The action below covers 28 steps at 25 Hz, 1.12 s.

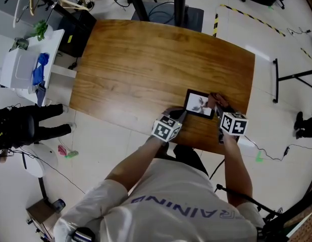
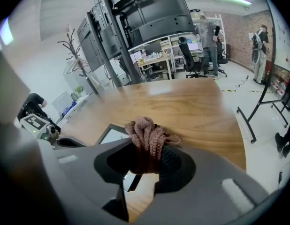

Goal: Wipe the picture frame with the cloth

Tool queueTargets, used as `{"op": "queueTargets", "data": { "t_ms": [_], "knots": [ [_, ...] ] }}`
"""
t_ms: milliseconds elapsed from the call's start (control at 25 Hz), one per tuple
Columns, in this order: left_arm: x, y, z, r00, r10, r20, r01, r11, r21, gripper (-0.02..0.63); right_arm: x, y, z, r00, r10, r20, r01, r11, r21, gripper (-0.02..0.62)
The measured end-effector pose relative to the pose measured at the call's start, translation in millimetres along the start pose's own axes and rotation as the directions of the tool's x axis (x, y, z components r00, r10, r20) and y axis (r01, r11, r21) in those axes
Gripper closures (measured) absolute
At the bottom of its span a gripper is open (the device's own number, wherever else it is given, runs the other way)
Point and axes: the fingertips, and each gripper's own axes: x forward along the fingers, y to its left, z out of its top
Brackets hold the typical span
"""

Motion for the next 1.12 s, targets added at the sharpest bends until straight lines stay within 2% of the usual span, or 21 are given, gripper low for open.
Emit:
{"op": "queueTargets", "data": {
  "t_ms": [240,440,680,920,1120],
  "knots": [
    [-1,-1,0,1.000,-0.001,0.000,0.001,1.000,-0.001,0.600,-7,5,3,1.000,-0.001,0.024,0.000,1.000,0.015,0.476],
    [0,-1,0,1.000,0.000,-0.002,0.000,1.000,0.000,0.600,-4,71,20,0.982,0.161,0.102,-0.164,0.986,0.013,0.476],
    [0,-4,-2,1.000,-0.003,-0.003,0.003,1.000,0.008,0.600,26,127,12,0.963,0.256,0.082,-0.259,0.965,0.032,0.476],
    [-2,-5,-1,1.000,-0.007,-0.004,0.007,1.000,0.011,0.600,43,131,-7,0.973,0.228,-0.017,-0.228,0.973,0.024,0.476],
    [-3,-4,-1,1.000,-0.003,-0.002,0.003,1.000,0.012,0.600,38,110,-14,0.982,0.182,-0.041,-0.182,0.983,0.018,0.474]
  ]
}}
